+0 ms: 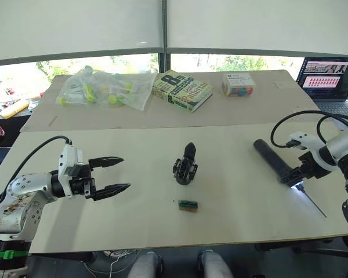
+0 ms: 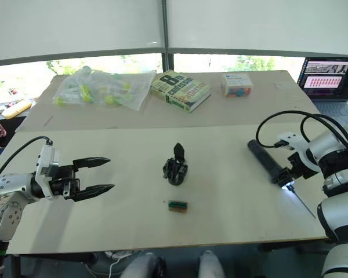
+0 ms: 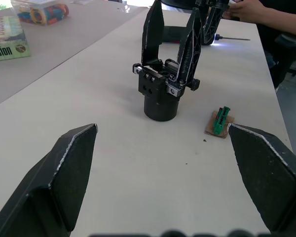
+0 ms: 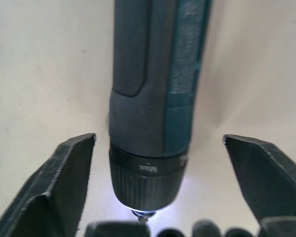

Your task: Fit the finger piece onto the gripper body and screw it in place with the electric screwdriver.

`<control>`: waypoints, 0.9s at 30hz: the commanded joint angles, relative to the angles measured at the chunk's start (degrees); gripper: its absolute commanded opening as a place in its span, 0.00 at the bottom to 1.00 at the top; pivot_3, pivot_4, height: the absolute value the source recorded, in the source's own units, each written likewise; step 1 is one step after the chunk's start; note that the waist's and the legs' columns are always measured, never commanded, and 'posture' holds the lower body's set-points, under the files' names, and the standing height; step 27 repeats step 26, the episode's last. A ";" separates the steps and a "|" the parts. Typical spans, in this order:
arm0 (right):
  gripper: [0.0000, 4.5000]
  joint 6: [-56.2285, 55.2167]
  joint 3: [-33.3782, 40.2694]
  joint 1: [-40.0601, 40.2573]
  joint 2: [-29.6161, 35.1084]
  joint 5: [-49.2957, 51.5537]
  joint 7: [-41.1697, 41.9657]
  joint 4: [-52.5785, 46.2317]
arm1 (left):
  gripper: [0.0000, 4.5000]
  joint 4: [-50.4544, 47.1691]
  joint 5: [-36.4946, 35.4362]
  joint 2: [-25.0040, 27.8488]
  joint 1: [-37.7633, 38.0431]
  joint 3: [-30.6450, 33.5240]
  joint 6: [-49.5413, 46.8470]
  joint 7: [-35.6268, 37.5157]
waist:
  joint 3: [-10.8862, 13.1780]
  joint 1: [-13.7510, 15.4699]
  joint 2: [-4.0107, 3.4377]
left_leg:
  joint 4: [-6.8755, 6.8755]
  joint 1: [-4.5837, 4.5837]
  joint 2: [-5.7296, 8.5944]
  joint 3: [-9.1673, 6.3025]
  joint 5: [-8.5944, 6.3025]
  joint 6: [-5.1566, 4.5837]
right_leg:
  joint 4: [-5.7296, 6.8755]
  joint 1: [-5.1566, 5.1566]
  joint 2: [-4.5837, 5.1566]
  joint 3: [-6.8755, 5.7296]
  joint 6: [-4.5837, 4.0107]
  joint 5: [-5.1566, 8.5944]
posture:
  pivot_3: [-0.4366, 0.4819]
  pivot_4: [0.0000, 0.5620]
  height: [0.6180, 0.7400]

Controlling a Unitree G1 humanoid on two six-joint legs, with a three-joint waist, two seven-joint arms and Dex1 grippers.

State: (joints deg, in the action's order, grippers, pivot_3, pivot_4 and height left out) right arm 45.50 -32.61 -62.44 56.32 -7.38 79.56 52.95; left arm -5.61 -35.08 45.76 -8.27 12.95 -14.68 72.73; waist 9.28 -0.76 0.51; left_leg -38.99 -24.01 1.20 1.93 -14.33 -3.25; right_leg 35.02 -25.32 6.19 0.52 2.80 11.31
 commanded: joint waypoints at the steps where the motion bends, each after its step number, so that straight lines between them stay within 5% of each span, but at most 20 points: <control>1: 0.99 -3.64 4.69 -1.93 4.06 -0.50 1.07 0.12 | 1.00 0.71 1.74 0.89 1.37 2.17 3.74 0.69 | 0.00 0.07 0.00 | 0.00 0.00 0.01 0.00 0.00 0.00 | 0.00 0.00 0.00 0.00 0.00 0.00 | 0.48 0.27 1.00; 4: 0.99 -9.42 11.47 -1.69 7.77 3.90 6.20 -4.04 | 1.00 2.18 5.48 2.51 4.10 3.17 6.02 -0.50 | 0.03 0.04 -0.05 | 0.00 -0.01 0.00 0.02 0.00 0.00 | -0.01 -0.02 0.01 0.01 0.00 0.00 | 0.48 0.27 1.00; 9: 0.99 -38.07 25.13 13.44 13.92 23.06 12.94 -18.61 | 1.00 6.09 12.79 4.78 8.91 3.45 14.74 -1.08 | 0.03 0.09 0.01 | 0.10 0.27 -0.12 0.06 -0.03 0.01 | -0.04 0.21 -0.05 -0.05 0.01 0.01 | 0.48 0.27 1.00; 13: 0.99 -39.06 39.61 28.15 7.63 38.40 12.35 -36.02 | 1.00 11.17 15.46 4.21 11.18 5.46 19.92 -3.79 | 0.07 -0.35 0.14 | 0.11 0.76 -0.21 0.17 -0.04 0.00 | 0.03 0.56 -0.02 0.08 0.00 0.00 | 0.48 0.27 1.00; 18: 0.99 -48.50 42.31 44.00 -1.12 39.36 10.90 -48.64 | 1.00 11.00 15.96 2.50 14.17 7.35 22.33 -8.03 | 0.05 0.22 0.21 | 0.11 0.98 -0.29 0.14 -0.05 0.01 | 0.05 0.76 0.06 0.08 -0.02 -0.02 | 0.48 0.27 1.00; 27: 0.99 -57.12 41.04 45.42 -7.07 37.33 12.35 -44.23 | 1.00 6.28 14.74 1.21 16.12 7.92 21.59 -11.01 | 0.06 0.72 0.27 | 0.05 1.14 -0.19 0.13 -0.09 0.03 | -0.01 0.95 0.33 0.09 0.07 -0.12 | 0.48 0.27 1.00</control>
